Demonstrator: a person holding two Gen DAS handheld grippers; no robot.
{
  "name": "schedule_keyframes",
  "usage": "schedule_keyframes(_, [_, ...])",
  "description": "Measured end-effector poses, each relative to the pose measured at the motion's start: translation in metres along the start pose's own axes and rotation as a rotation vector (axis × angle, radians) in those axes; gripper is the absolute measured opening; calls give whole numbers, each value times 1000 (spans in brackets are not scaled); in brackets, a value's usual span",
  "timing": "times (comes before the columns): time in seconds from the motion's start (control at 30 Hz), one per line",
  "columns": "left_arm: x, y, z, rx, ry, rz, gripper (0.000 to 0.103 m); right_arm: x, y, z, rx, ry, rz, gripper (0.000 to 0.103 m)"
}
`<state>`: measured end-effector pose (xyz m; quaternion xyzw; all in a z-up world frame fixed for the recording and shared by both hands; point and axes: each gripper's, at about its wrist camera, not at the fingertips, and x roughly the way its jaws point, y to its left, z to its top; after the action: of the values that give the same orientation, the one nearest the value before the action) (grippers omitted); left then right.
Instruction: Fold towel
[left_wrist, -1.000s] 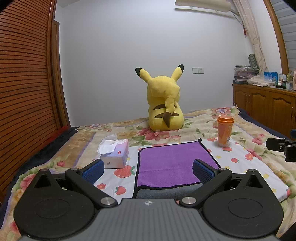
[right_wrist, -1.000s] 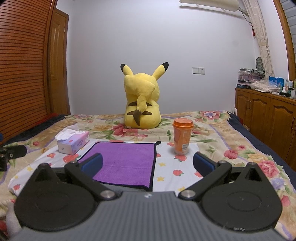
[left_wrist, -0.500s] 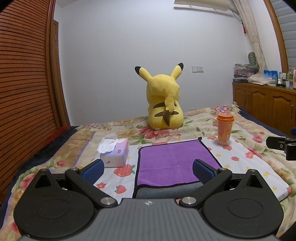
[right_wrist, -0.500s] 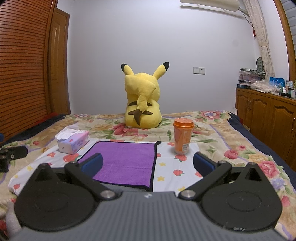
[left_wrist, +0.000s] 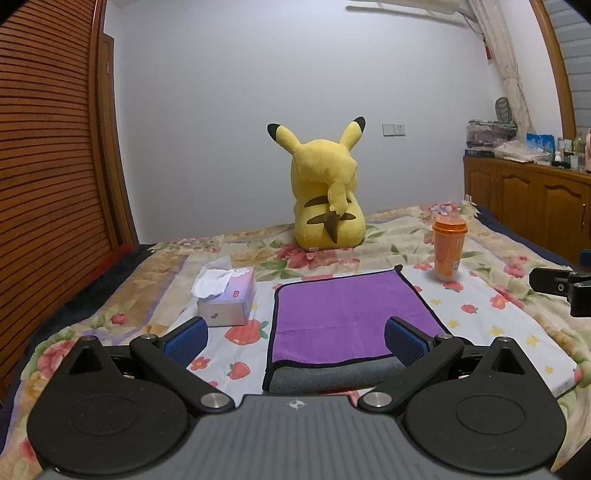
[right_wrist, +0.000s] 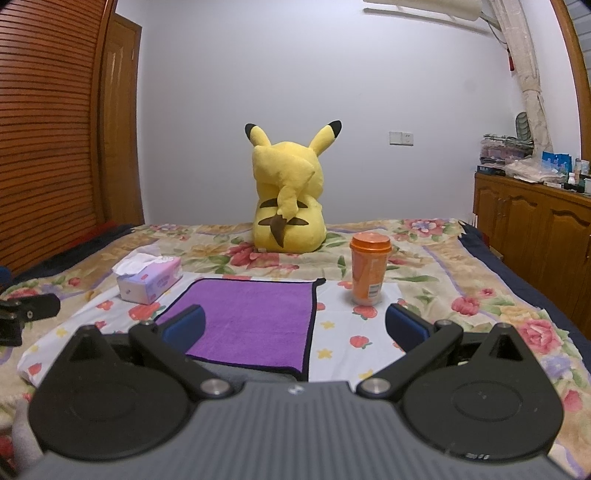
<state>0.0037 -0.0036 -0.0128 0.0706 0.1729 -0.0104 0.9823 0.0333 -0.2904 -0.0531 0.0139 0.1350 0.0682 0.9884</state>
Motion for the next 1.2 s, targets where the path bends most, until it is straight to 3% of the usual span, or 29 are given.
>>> schedule_keyframes(0.7, [33, 1, -1, 10, 115, -36, 103, 27, 6, -2, -12, 62, 13, 103])
schedule_keyframes(1.2, [55, 2, -3, 35, 135, -35, 103, 48, 11, -2, -20, 100, 22, 103])
